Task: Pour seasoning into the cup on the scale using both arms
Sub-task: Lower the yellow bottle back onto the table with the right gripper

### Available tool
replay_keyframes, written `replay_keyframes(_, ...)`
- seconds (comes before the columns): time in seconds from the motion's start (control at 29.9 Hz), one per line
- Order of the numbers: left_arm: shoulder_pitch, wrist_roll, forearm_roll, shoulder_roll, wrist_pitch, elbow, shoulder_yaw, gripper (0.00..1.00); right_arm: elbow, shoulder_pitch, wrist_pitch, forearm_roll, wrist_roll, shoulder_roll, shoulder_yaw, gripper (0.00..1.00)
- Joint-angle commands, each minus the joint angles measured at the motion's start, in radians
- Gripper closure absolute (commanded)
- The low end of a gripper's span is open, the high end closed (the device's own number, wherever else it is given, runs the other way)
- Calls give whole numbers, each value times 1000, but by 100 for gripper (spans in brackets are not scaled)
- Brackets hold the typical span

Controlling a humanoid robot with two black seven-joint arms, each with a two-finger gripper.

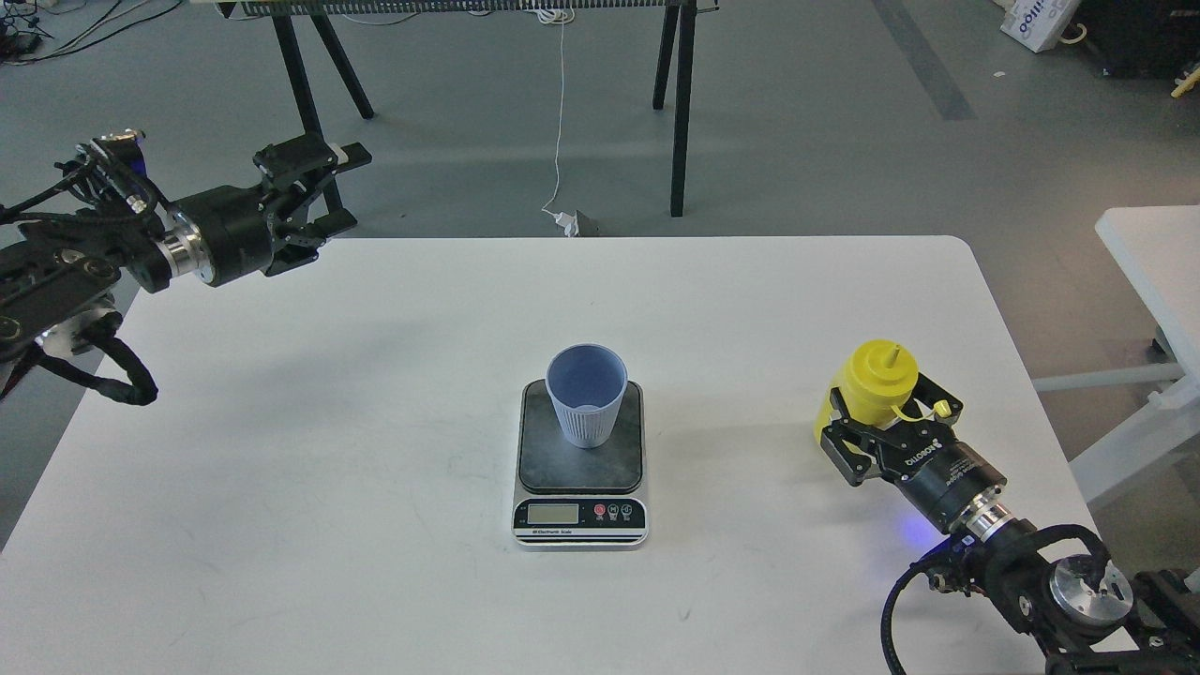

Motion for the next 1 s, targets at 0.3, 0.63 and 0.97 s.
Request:
replay_keyframes(0.3, 0, 0, 1, 6, 0, 0, 1, 1, -4, -4, 0, -16, 1, 39, -39, 65)
replay_keyframes(0.63, 0, 0, 1, 8, 0, 0, 1, 1, 6, -14, 0, -26, 7, 35, -39, 1)
replay_keyframes(0.97, 2, 0, 1, 9, 0, 0, 1, 1, 94, -87, 0, -23, 2, -40, -33, 1)
